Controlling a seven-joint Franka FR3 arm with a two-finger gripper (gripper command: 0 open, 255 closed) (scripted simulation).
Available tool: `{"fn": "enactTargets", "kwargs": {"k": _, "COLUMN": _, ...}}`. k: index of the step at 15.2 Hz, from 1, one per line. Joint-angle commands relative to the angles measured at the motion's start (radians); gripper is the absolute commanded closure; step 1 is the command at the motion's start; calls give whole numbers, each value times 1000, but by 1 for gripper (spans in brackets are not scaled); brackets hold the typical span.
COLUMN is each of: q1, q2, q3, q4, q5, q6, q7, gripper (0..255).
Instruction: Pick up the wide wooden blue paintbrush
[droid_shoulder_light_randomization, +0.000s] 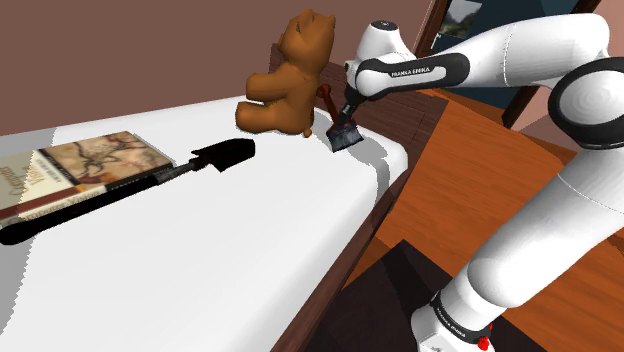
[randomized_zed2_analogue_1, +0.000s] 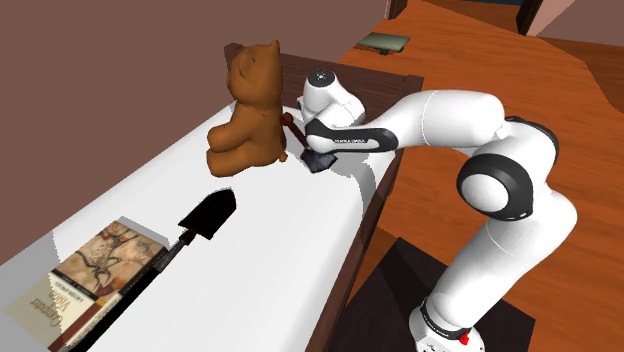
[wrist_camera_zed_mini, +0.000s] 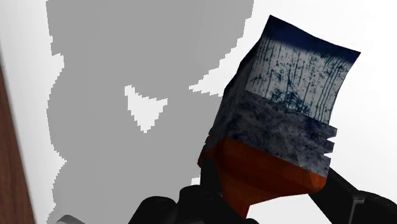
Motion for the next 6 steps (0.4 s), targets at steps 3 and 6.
{"fn": "enactTargets", "kwargs": {"k": 3, "q1": 2, "q2": -10, "q3": 2, "q4": 47, "q5": 11, "q6": -55, "q7": -15, "gripper": 255}}
{"fn": "enactTargets", "kwargs": {"k": 6, "q1": 3, "q2": -12, "q3": 2, "q4": 60, "q5": 13, "q6": -70, "q7": -19, "gripper": 255}}
